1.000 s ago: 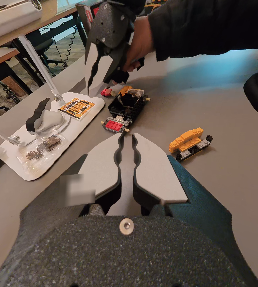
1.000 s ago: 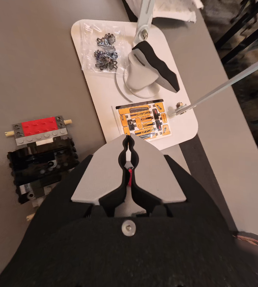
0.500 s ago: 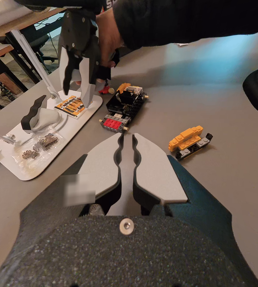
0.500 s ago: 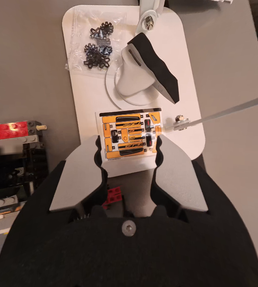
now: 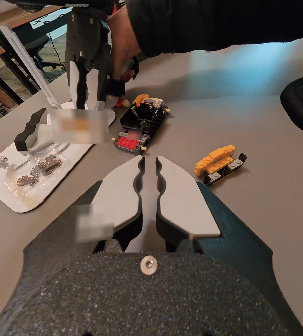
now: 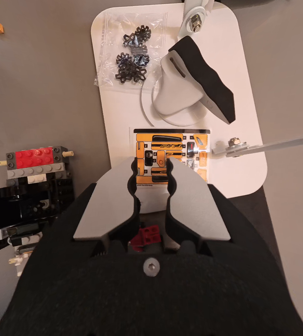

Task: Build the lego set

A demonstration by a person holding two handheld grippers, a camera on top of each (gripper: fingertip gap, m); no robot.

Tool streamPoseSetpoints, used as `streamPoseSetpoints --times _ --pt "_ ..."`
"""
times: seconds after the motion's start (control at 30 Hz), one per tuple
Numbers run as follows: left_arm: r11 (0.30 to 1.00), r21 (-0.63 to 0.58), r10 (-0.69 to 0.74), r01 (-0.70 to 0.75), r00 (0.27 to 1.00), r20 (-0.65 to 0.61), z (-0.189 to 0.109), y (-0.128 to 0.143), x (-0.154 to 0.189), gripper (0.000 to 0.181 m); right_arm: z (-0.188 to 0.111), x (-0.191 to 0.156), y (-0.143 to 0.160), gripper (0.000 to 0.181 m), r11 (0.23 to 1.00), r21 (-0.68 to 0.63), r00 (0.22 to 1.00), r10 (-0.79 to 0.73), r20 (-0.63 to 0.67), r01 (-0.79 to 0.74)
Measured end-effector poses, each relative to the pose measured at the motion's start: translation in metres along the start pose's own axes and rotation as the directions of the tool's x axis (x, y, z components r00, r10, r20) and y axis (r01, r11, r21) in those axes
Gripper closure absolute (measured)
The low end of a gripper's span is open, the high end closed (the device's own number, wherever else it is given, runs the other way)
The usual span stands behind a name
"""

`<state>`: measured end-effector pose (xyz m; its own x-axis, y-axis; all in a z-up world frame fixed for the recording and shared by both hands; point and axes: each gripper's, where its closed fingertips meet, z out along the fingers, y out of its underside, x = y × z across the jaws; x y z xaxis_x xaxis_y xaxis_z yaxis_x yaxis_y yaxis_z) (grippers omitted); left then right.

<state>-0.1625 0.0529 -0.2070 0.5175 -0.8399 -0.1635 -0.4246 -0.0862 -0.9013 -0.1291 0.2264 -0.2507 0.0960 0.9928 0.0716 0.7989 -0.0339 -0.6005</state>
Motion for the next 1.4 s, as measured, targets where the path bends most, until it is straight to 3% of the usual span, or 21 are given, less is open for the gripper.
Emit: streamPoseSetpoints --times 0.23,0.37,0.5,0.7,0.87,0.97,1.07,1.2,1.3,1.4 --pt "1.0 0.004 0.009 -0.009 1.0 0.0 0.0 -0.001 0.001 0.17 -0.01 -0.011 0.0 0.139 0.997 0.036 0.998 0.061 -0.016 -0.061" --pt "1.0 -0.001 0.008 -0.008 1.0 -0.007 0.001 0.0 0.002 0.17 -0.005 -0.009 0.015 0.109 0.991 -0.043 0.992 0.124 -0.018 -0.125" --pt "1.0 -0.003 0.009 -0.009 1.0 -0.007 0.001 0.0 0.002 0.17 -0.005 -0.008 0.014 0.116 0.991 -0.053 0.992 0.118 -0.035 -0.119" --pt "1.0 -0.002 0.011 -0.011 1.0 0.0 0.0 0.0 0.001 0.17 -0.007 -0.023 0.01 0.149 0.996 -0.041 0.997 0.074 -0.029 -0.076" --pt "0.991 0.074 -0.109 0.109 0.994 0.0 -0.006 -0.012 -0.007 0.163 -0.038 -0.038 -0.015 0.159 0.996 0.052 0.976 -0.062 -0.206 0.074" --pt "0.939 0.181 -0.287 0.293 0.956 -0.058 -0.015 -0.031 -0.013 0.151 -0.065 -0.076 -0.036 0.158 0.968 0.069 0.921 -0.204 -0.332 0.24" --pt "0.825 0.247 -0.467 0.509 0.859 -0.213 -0.024 -0.053 -0.009 0.139 -0.084 -0.124 -0.047 0.158 0.921 0.045 0.832 -0.328 -0.447 0.387" --pt "0.773 0.226 -0.517 0.592 0.796 -0.315 -0.026 -0.068 0.01 0.135 -0.098 -0.165 -0.051 0.158 0.841 -0.073 0.645 -0.464 -0.606 0.536" --pt "0.79 0.193 -0.507 0.582 0.796 -0.33 -0.024 -0.073 0.025 0.15 -0.103 -0.181 -0.051 0.158 0.79 -0.141 0.531 -0.519 -0.67 0.596" --pt "0.798 0.182 -0.491 0.574 0.795 -0.355 -0.025 -0.076 0.036 0.176 -0.106 -0.186 -0.048 0.155 0.773 -0.172 0.473 -0.53 -0.704 0.61"
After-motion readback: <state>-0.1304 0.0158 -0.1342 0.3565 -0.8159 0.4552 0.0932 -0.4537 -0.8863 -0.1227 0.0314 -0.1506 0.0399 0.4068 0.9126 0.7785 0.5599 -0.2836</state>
